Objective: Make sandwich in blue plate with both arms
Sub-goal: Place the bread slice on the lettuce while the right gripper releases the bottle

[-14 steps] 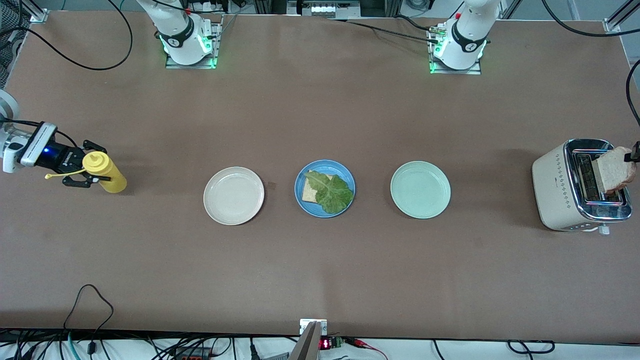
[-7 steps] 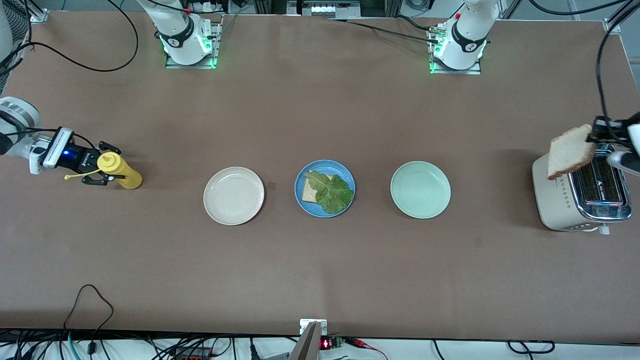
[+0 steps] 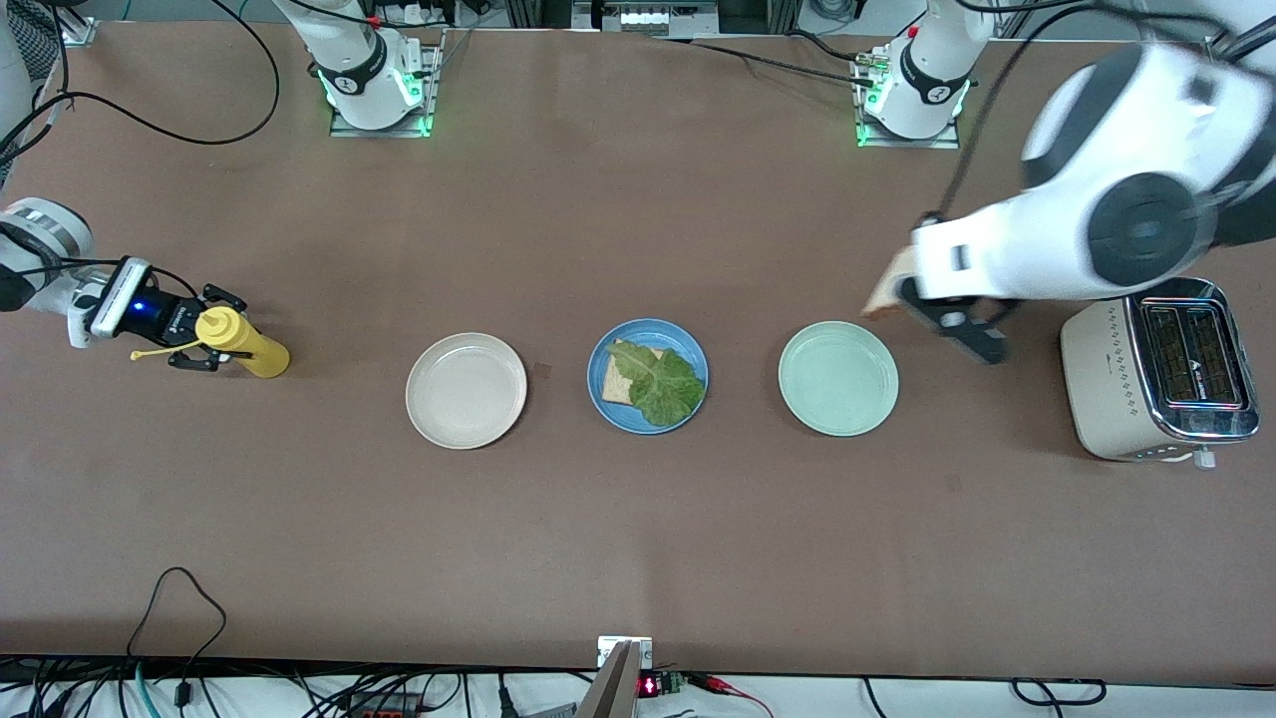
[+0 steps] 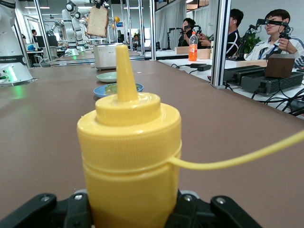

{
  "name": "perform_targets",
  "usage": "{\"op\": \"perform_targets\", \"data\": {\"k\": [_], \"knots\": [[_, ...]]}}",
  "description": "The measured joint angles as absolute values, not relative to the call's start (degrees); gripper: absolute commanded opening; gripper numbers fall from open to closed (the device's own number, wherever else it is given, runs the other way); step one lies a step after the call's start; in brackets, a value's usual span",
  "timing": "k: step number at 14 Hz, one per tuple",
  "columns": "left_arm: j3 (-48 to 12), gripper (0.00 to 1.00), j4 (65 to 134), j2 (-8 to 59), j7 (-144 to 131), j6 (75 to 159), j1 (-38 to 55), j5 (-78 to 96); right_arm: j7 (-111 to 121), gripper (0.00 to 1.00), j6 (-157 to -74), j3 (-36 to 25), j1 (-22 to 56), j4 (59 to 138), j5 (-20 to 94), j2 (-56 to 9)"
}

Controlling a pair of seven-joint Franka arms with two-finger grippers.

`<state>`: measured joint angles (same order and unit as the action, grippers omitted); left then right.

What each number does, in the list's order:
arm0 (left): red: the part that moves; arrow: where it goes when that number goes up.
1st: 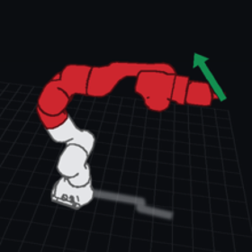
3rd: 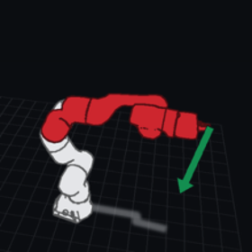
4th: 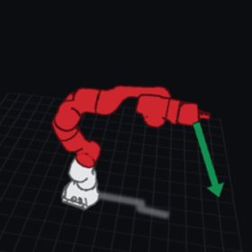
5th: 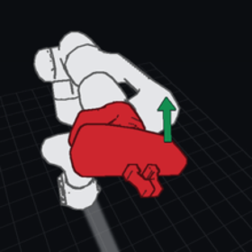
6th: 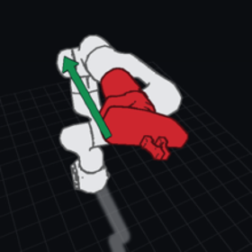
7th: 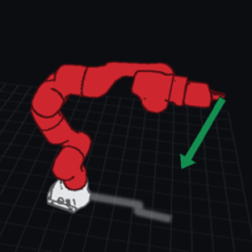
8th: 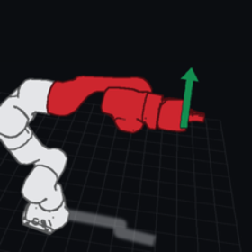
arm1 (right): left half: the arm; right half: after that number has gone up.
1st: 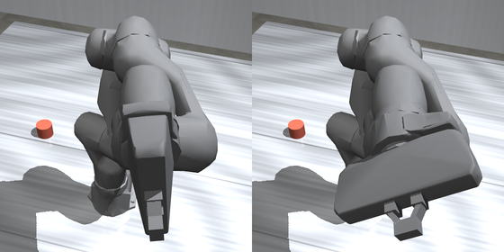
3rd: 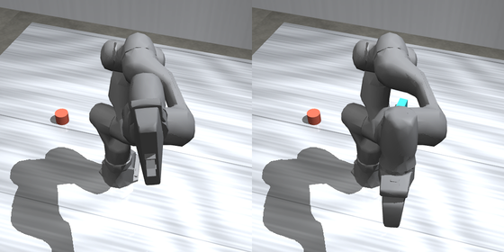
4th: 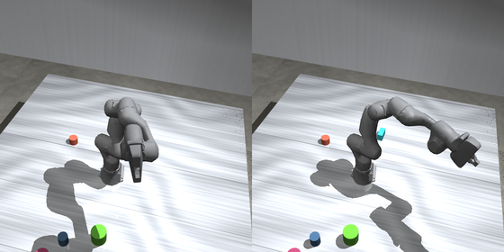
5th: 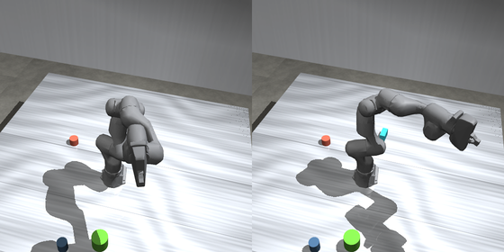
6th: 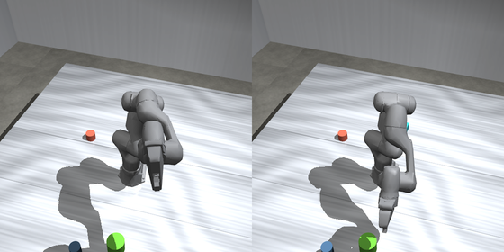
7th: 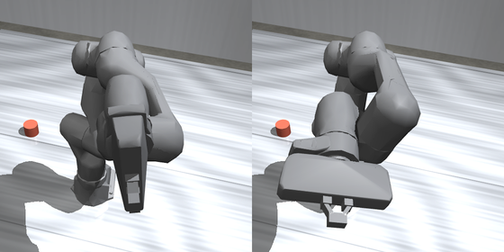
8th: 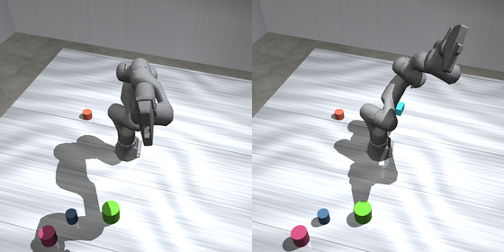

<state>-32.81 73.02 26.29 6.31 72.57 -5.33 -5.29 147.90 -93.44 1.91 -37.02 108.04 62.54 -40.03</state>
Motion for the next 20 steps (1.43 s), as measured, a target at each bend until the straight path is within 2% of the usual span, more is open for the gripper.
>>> {"op": "perform_targets", "data": {"k": [5, 8, 11, 14, 20], "knots": [[-32.87, 0.00, 73.34, 35.54, -11.33, 92.92, 5.26, -0.24, 144.89, 1.00, -93.42, 2.00, -37.17, 107.39, 62.57, -40.05], [-32.83, 0.00, 73.66, 38.88, -13.36, 103.90, 6.50, 10.06, 143.50, 1.00, -92.26, 2.01, -37.56, 107.02, 62.54, -39.98], [-32.82, 0.00, 77.11, 41.42, -12.82, 114.28, 6.74, 17.89, 137.97, 1.00, -90.36, 2.01, -38.93, 103.82, 58.68, -38.82], [-32.48, 0.00, 80.43, 44.94, -4.07, 119.75, 6.39, 25.64, 131.85, 1.00, -88.54, 2.00, -40.54, 100.61, 52.98, -35.24], [-32.18, 0.01, 85.18, 47.43, 9.18, 121.36, 2.24, 30.90, 129.79, 1.00, -89.79, 1.97, -41.84, 94.24, 42.72, -32.72]]}}
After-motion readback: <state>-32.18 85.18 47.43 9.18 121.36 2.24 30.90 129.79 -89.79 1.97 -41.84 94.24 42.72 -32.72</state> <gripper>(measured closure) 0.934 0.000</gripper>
